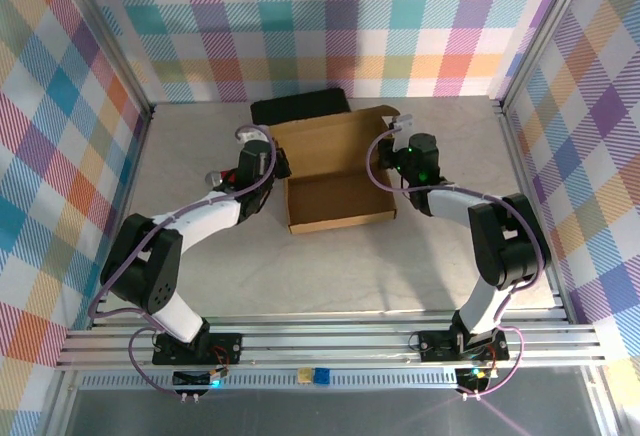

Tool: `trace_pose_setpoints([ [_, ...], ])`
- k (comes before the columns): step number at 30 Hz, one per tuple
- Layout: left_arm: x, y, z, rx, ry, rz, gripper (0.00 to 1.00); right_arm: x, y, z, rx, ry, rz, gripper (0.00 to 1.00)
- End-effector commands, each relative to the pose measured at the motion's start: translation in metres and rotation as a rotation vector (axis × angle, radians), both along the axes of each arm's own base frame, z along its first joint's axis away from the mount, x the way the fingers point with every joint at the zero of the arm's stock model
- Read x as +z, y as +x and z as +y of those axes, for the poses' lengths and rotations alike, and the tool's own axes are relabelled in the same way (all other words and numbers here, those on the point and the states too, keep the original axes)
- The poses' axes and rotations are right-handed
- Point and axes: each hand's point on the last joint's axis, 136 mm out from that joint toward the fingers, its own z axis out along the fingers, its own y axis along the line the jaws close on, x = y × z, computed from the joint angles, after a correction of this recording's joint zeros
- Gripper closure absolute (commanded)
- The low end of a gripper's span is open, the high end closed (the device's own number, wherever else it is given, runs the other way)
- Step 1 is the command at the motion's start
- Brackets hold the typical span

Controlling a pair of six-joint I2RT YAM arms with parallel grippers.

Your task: Fold the paper box

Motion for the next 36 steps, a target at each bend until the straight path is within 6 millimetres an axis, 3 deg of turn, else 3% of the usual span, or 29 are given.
trace_pose_setpoints([
  [1, 0.008, -0.003, -0.014, -0.056, -0.032, -0.072, 1.00, -0.002, -0.001, 0.006, 0.003, 0.058, -0.011, 0.98],
  [7, -0.005, -0.009, -0.022, -0.064, -0.001, -0.082, 1.00, -0.012, -0.006, 0.003, -0.009, 0.071, 0.006, 0.94],
  [13, -0.011, -0.027, -0.026, -0.051, 0.061, -0.109, 1.00, -0.017, -0.017, -0.005, -0.044, 0.102, 0.024, 0.89],
  [19, -0.017, -0.040, -0.028, -0.055, 0.124, -0.145, 1.00, -0.013, -0.027, -0.008, -0.040, 0.102, 0.022, 0.76],
  [24, -0.033, -0.048, -0.031, -0.082, 0.200, -0.143, 1.00, -0.008, -0.036, -0.006, -0.017, 0.117, 0.047, 0.72],
  [30, -0.052, -0.057, -0.030, -0.088, 0.254, -0.126, 1.00, -0.014, -0.047, -0.007, -0.020, 0.131, 0.139, 0.62],
  [36, -0.059, -0.062, -0.039, -0.106, 0.294, -0.132, 1.00, -0.010, -0.064, -0.006, -0.006, 0.173, 0.218, 0.50],
])
